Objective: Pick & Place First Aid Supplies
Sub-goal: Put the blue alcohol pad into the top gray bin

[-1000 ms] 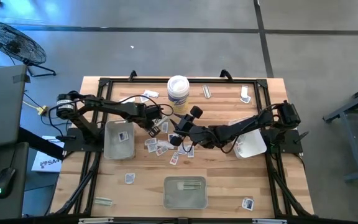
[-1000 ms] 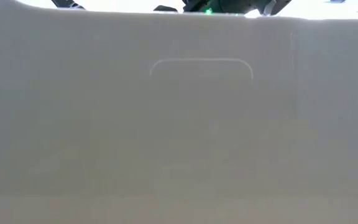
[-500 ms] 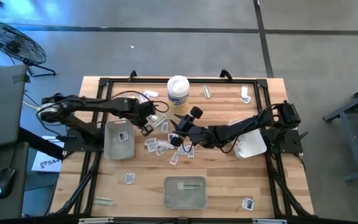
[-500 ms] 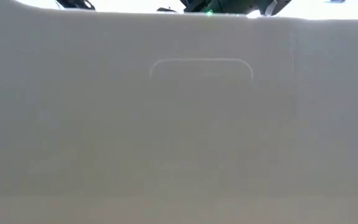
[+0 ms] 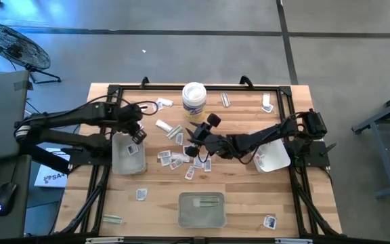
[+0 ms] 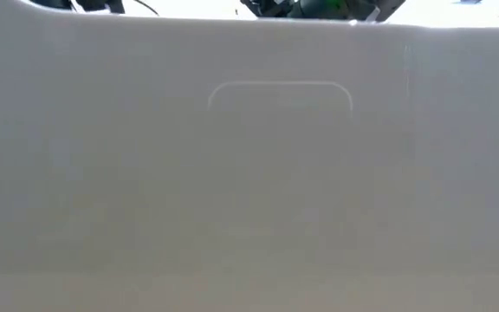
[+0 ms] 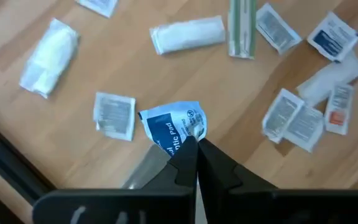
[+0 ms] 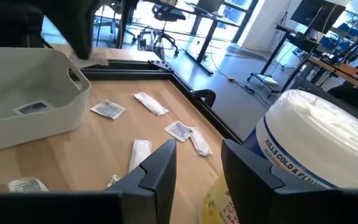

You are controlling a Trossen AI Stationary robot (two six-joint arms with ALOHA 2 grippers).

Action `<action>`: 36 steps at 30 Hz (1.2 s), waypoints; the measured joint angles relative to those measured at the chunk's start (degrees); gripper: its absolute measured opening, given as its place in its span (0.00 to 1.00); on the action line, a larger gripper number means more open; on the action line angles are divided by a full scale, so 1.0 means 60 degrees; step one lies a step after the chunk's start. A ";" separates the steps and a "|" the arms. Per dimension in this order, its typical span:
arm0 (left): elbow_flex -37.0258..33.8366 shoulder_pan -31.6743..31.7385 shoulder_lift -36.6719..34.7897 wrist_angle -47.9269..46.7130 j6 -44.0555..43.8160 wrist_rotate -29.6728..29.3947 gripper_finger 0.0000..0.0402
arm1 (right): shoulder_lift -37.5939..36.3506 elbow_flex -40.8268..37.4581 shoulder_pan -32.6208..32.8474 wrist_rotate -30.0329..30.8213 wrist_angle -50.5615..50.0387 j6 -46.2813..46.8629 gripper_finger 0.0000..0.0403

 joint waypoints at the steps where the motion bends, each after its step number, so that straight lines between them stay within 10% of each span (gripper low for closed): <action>1: -0.0121 0.0000 -0.0102 -0.0053 -0.0065 0.0190 0.00 | 0.0000 0.0000 -0.0013 -0.0048 -0.0006 0.0064 0.30; 22: -0.3476 0.0000 -0.0257 0.1790 -0.1359 0.2149 0.01 | 0.0000 -0.0004 -0.0026 -0.0193 -0.0146 0.0297 0.30; 36: -0.3310 0.0000 -0.0257 0.2352 -0.0857 0.1439 0.30 | 0.0000 -0.0004 0.0019 -0.0291 -0.0153 0.0234 0.30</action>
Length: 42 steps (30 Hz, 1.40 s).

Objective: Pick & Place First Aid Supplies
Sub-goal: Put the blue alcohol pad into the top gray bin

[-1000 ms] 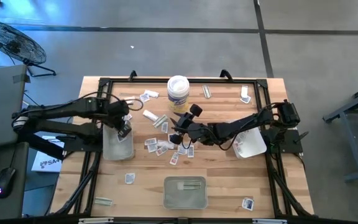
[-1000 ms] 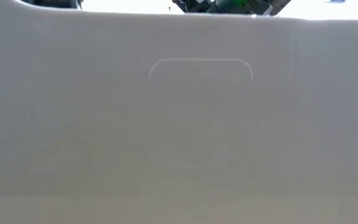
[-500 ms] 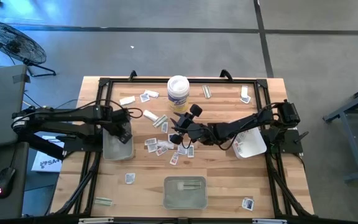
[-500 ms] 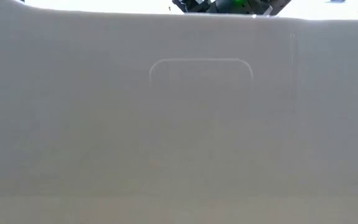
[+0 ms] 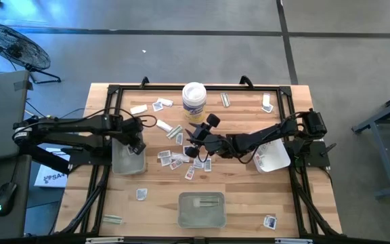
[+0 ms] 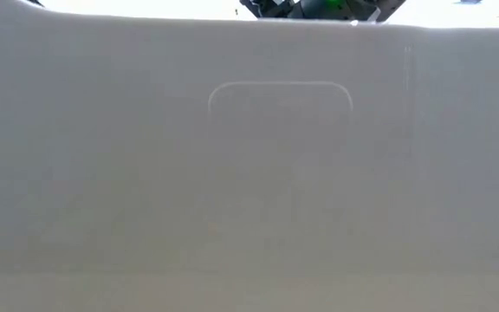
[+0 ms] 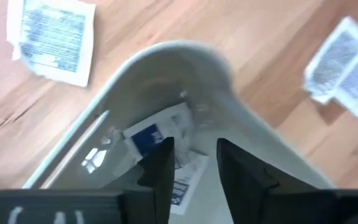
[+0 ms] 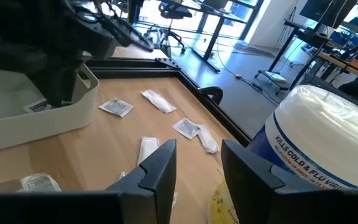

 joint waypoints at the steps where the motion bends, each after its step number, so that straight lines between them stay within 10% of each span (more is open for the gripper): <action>1: 0.0121 0.0001 0.0000 0.0003 0.0017 0.0128 0.30 | 0.0000 0.0000 0.0007 -0.0088 -0.0029 0.0001 0.30; 19: 0.1033 -0.0831 0.0847 0.4697 0.3417 0.1170 0.30 | -0.0018 0.0000 -0.0043 -0.4342 -0.2532 0.1064 0.30; 31: 0.1040 -0.1959 0.4827 0.9498 0.5309 0.1091 0.30 | -0.1894 -0.0011 0.0273 -0.3344 -0.7879 0.3309 0.30; 42: 0.1033 -0.1956 0.7075 1.1500 0.6017 0.1179 0.30 | -0.2641 -0.1030 0.0564 -0.2877 -0.7249 0.3900 0.30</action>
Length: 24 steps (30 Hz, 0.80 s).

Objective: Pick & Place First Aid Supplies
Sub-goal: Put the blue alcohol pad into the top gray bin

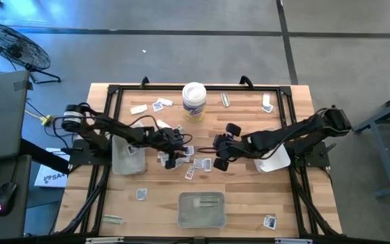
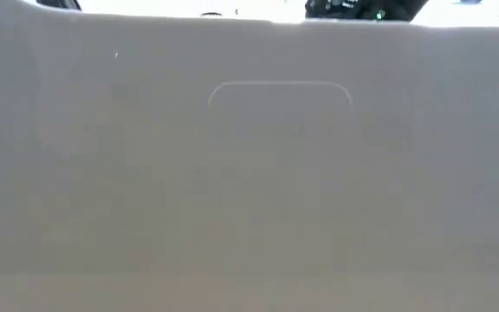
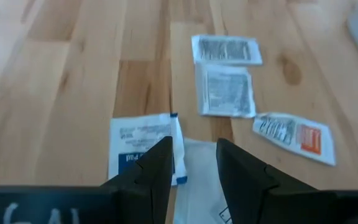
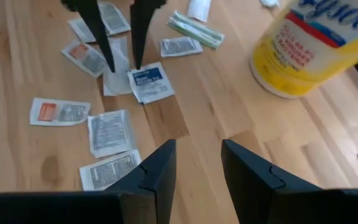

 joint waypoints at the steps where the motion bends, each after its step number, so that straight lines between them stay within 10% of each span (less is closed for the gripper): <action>1: 0.0000 0.0000 0.0090 0.0000 0.0007 -0.0051 0.30 | 0.0000 -0.0099 -0.0003 -0.0020 0.0162 0.0025 0.30; 24: 0.0007 0.0020 0.0975 0.0657 -0.0056 -0.0875 0.18 | 0.0003 -0.0507 -0.0019 -0.0019 0.1078 -0.0013 0.30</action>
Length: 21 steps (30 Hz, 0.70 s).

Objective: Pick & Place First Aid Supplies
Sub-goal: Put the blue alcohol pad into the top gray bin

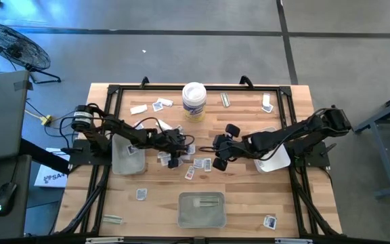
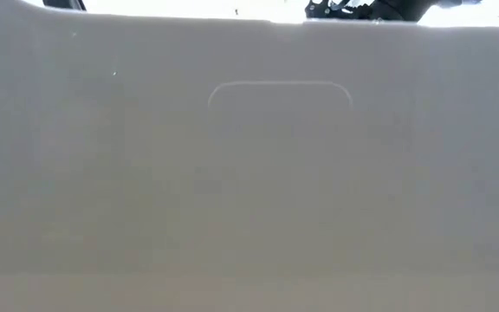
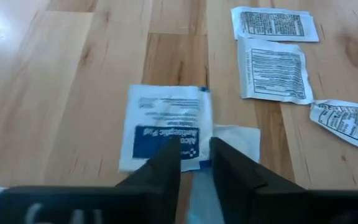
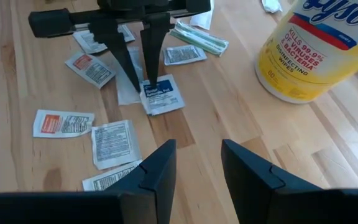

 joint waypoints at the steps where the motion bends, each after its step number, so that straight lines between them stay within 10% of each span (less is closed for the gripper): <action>1: 0.0000 0.0002 0.0000 -0.0002 -0.0010 0.0010 0.15 | 0.0000 0.0000 0.0000 0.0003 0.0000 0.0000 0.30; 21: -0.0011 -0.0002 -0.2567 -0.1189 -0.0723 0.0788 0.00 | 0.0000 0.0004 0.0000 -0.0029 0.0170 0.0004 0.30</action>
